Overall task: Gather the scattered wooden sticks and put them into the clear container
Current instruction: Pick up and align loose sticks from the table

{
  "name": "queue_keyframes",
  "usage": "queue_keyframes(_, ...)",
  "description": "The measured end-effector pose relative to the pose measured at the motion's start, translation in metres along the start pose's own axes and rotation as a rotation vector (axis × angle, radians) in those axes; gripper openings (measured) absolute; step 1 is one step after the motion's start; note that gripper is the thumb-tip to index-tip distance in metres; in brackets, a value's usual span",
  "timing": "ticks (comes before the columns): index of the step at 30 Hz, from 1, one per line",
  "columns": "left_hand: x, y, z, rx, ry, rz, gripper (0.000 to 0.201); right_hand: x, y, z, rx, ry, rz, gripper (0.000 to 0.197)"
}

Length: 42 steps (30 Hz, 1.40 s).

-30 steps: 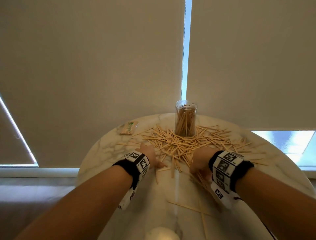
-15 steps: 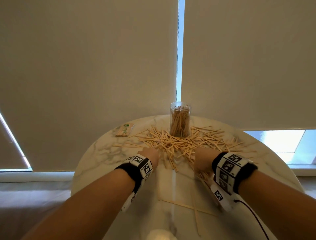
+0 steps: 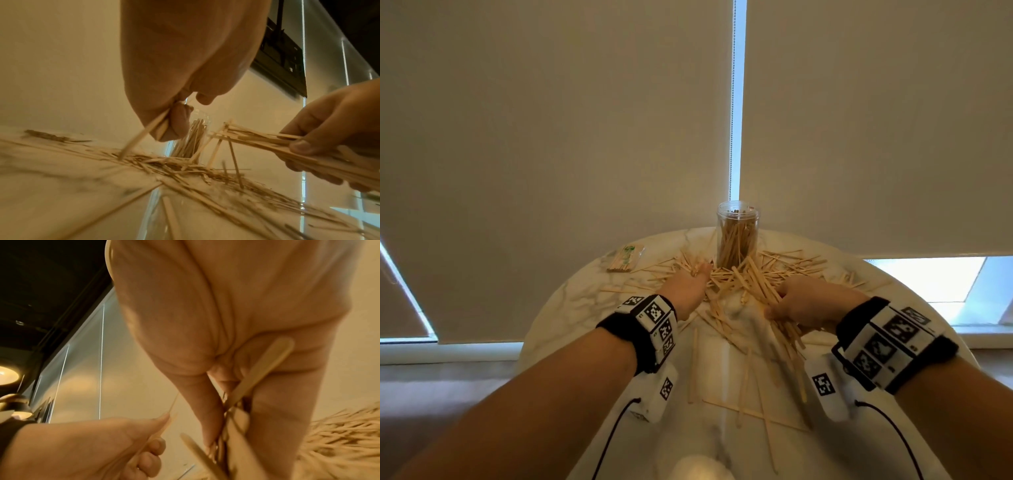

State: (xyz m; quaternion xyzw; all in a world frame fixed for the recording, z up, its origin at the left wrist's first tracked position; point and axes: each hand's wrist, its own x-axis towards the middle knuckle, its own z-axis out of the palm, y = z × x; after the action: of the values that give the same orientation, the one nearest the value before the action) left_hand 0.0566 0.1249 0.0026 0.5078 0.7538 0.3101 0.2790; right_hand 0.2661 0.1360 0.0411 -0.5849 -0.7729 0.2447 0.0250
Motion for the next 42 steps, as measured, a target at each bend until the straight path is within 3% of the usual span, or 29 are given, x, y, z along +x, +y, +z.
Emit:
queue_keyframes(4,0.001,0.003,0.012,-0.107,-0.079,0.027,0.076,-0.005,-0.005,-0.001,0.24,0.058,-0.068,0.014)
queue_keyframes(8,-0.003,0.014,0.024,-0.478,-0.215,0.014,0.098,-0.005,-0.017,0.005,0.334,0.098,-0.206,0.016)
queue_keyframes(11,0.001,0.024,0.032,-0.65,-0.315,0.043,0.083,0.003,-0.03,0.013,0.324,0.15,-0.293,0.016)
queue_keyframes(13,0.007,0.028,0.036,-0.733,-0.269,0.03,0.07,0.012,-0.04,0.019,0.216,0.215,-0.325,0.014)
queue_keyframes(16,0.02,0.028,0.036,-0.74,-0.074,0.016,0.049,0.025,-0.049,0.025,0.168,0.281,-0.365,0.014)
queue_keyframes(20,0.033,0.019,0.024,-0.773,0.118,0.02,0.028,0.033,-0.046,0.016,0.184,0.245,-0.449,0.017)
queue_keyframes(23,0.039,0.013,0.014,-0.994,0.14,0.022,0.025,0.041,-0.041,0.002,0.241,0.503,-0.466,0.028)
queue_keyframes(26,0.042,0.013,0.011,-1.073,0.061,0.041,0.029,0.053,-0.041,-0.009,0.247,0.786,-0.513,0.036)
queue_keyframes(30,0.035,0.029,0.014,-1.097,-0.094,0.122,0.043,0.073,-0.043,-0.016,0.348,0.882,-0.559,0.048)
queue_keyframes(32,0.033,0.039,0.017,-1.134,-0.16,0.159,0.046,0.082,-0.043,-0.02,0.417,0.862,-0.538,0.052)
queue_keyframes(34,0.034,0.05,0.018,-1.226,-0.176,0.189,0.045,0.09,-0.041,-0.023,0.483,0.751,-0.486,0.056)
queue_keyframes(37,0.044,0.062,0.014,-1.39,-0.115,0.272,0.04,0.094,-0.034,-0.021,0.624,0.312,-0.429,0.069)
queue_keyframes(38,0.048,0.064,0.012,-1.43,-0.09,0.287,0.038,0.094,-0.031,-0.018,0.562,0.157,-0.438,0.069)
queue_keyframes(40,0.057,0.066,0.008,-1.513,-0.075,0.288,0.033,0.092,-0.027,-0.015,0.344,-0.065,-0.447,0.056)
queue_keyframes(42,0.062,0.065,0.01,-1.556,-0.08,0.273,0.029,0.092,-0.027,-0.014,0.298,-0.121,-0.457,0.034)
